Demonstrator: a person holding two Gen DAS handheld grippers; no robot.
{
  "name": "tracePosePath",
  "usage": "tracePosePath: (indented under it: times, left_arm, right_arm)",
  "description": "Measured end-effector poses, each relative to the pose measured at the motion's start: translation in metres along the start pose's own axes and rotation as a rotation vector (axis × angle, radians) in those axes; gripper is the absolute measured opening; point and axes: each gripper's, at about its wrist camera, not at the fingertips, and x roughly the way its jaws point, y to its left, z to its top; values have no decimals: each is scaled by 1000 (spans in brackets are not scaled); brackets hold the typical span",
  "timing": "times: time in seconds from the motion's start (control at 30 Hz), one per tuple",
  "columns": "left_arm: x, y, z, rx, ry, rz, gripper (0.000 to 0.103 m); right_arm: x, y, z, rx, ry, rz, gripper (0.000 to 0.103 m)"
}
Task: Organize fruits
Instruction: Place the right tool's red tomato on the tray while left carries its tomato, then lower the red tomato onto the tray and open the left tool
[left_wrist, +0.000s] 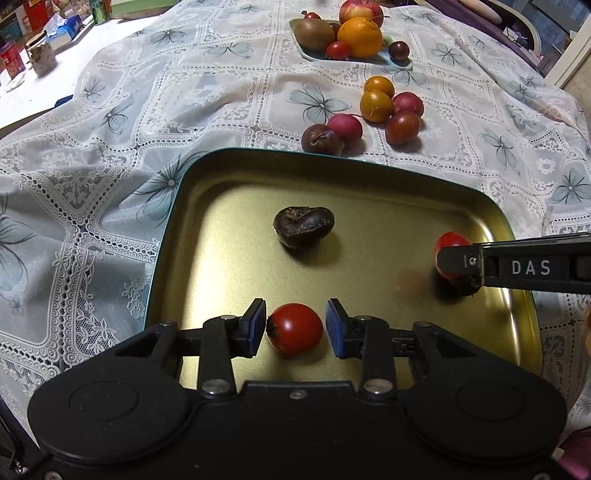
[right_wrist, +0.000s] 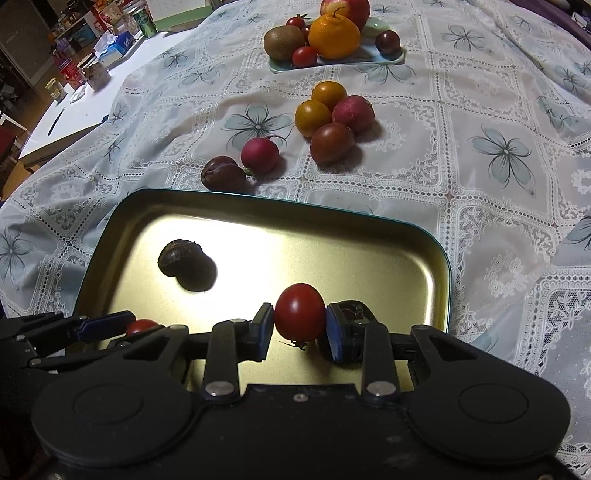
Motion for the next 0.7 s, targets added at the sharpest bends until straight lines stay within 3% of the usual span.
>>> tracePosePath:
  times: [0.33,0.7]
  left_arm:
    - [-2,1,0,-5,-4,6,44]
    - [2,1,0,-14,11,5,44]
  right_arm:
    - [-7,3,-1,-19,-29,-8,32]
    - [-3,2,0,-9,1,-3,32]
